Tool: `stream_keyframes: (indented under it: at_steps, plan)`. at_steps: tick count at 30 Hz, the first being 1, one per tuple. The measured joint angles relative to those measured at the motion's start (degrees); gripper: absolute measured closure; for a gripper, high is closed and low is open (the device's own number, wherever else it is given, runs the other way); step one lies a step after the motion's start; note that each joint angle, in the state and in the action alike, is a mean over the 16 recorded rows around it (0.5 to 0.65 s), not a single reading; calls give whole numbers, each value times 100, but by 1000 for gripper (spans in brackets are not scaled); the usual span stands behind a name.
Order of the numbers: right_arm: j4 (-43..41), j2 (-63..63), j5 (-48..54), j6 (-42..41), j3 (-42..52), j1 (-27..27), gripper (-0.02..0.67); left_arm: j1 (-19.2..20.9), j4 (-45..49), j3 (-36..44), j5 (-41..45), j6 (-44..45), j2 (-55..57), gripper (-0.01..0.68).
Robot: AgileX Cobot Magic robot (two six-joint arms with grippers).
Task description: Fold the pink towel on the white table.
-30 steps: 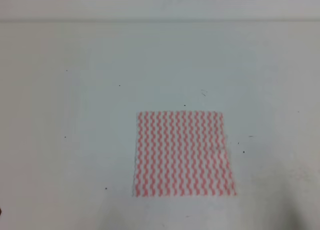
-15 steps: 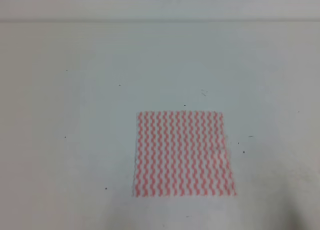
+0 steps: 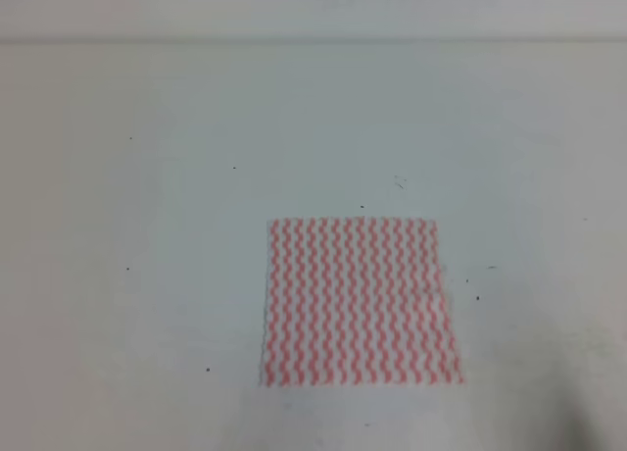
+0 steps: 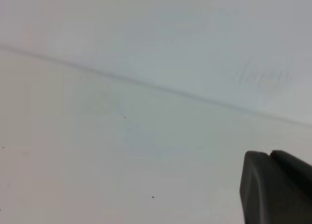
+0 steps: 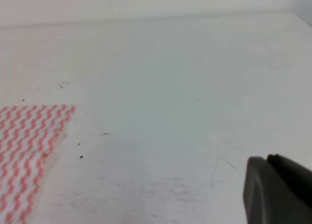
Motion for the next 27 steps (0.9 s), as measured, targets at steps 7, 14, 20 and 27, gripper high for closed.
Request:
stream_keyframes:
  at_steps: [7,14,20,27]
  plan:
    - [0,11,0,0,-8,0,667,0,-326,0,-105,-34,10,677]
    - [-1,32,-6,0,-15,-1,667,-2,-503,-18,-110,-38,39,677]
    - [8,1,-263,2,28,0,667,-2,-530,-18,-103,-38,39,678]
    - [388,11,-1173,10,33,0,667,-2,-533,-18,-89,-38,39,678]
